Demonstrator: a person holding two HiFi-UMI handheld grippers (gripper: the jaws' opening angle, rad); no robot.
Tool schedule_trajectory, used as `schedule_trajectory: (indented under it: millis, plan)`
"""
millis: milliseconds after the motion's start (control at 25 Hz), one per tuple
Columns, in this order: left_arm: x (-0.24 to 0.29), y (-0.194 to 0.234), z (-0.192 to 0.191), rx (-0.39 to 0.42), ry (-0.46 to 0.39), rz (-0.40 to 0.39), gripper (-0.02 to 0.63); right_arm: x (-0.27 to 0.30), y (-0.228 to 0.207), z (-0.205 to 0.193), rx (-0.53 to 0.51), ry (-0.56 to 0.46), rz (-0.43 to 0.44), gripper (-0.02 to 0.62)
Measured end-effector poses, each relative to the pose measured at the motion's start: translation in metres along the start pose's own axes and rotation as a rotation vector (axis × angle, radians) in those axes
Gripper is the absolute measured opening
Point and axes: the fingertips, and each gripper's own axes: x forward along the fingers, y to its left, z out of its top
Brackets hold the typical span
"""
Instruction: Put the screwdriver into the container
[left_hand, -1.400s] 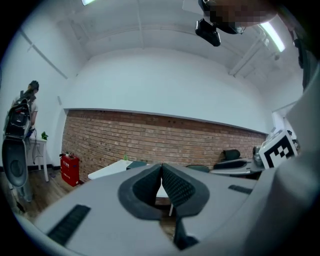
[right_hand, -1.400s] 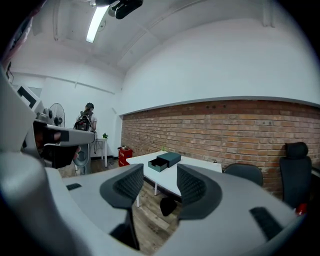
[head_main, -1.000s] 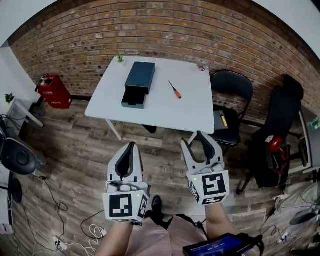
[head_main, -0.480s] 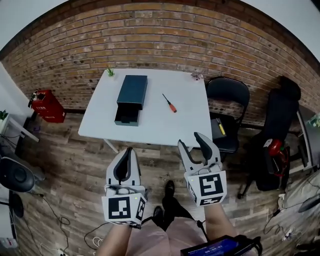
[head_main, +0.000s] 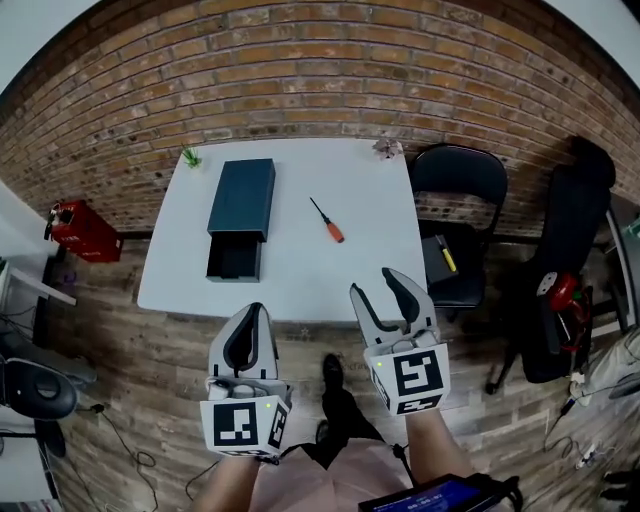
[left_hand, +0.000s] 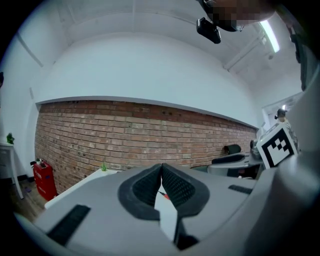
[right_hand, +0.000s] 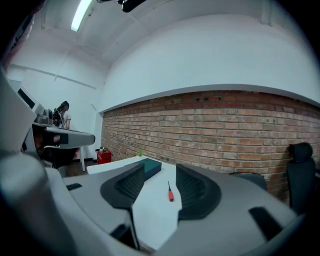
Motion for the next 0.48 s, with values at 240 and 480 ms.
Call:
schedule_trajectory:
  millis: [240,480]
  plan:
    - [0.079,0.006,0.001,0.01,0.027,-0.002,0.014,0.065,-0.042,-0.014,0.031,0.042,0.006,0.204]
    - [0.144,0.009,0.014,0.027,0.022,-0.004,0.014,0.119,-0.073,-0.012,0.055,0.06,0.029,0.204]
